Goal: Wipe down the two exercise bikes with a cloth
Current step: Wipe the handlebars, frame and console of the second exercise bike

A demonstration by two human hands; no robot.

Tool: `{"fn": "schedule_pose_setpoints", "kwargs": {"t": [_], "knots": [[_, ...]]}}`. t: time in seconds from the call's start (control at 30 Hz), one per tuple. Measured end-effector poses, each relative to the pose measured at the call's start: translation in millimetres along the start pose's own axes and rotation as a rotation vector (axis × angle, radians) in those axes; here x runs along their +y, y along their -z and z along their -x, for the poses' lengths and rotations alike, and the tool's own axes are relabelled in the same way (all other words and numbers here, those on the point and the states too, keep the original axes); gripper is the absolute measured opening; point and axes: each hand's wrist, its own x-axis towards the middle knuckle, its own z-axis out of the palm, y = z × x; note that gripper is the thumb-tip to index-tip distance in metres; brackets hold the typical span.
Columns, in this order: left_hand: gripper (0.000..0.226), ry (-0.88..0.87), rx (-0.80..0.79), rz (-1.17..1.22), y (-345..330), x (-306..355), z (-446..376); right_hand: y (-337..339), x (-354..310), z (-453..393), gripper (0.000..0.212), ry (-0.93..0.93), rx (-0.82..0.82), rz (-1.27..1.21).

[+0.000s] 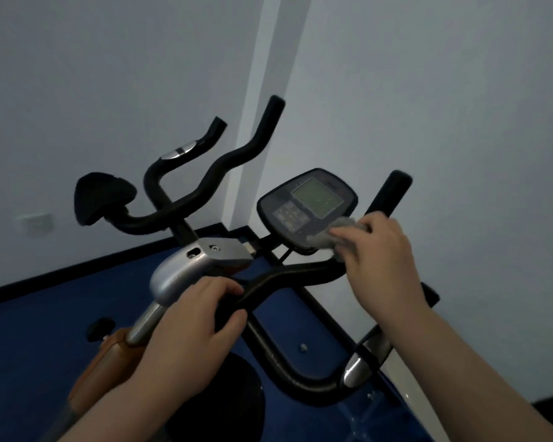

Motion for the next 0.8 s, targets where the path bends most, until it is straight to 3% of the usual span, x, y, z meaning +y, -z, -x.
{"fn": "schedule_pose_setpoints", "kwargs": {"t": [0.07, 0.13, 0.23, 0.37, 0.43, 0.5, 0.57, 0.7, 0.73, 0.8], "knots": [[0.018, -0.001, -0.034, 0.041, -3, 10, -21, 3, -1, -10, 0.022, -0.071, 0.08, 0.041], [0.018, 0.024, -0.019, 0.146, -10, 20, -42, -10, -12, 0, 0.023, -0.125, 0.025, 0.103], [0.014, 0.07, 0.031, 0.283, -24, 26, -55, -39, -42, 41, 0.034, -0.266, 0.064, -0.002], [0.017, 0.142, 0.041, 0.502, -28, 15, -52, -37, -52, 53, 0.037, -0.162, 0.002, -0.219], [0.015, 0.226, 0.068, 0.616, -25, 12, -54, -28, -36, 42, 0.034, -0.207, 0.077, -0.165], [0.021, 0.297, 0.078, 0.706, -24, 14, -56, -29, -31, 39, 0.035, -0.369, 0.158, -0.141], [0.019, 0.334, 0.079, 0.739, -23, 15, -54, -41, -55, 51, 0.038, -0.439, 0.133, -0.202], [0.02, 0.281, 0.026, 0.728, -8, 9, -38, -47, -91, 72, 0.038, -0.105, -0.108, -0.405], [0.023, 0.245, 0.021, 0.68, -4, 5, -30, -42, -80, 65, 0.035, -0.109, -0.086, -0.401], [0.023, 0.201, 0.029, 0.558, 3, 0, -13, -31, -53, 49, 0.032, -0.248, 0.119, -0.326]]}}
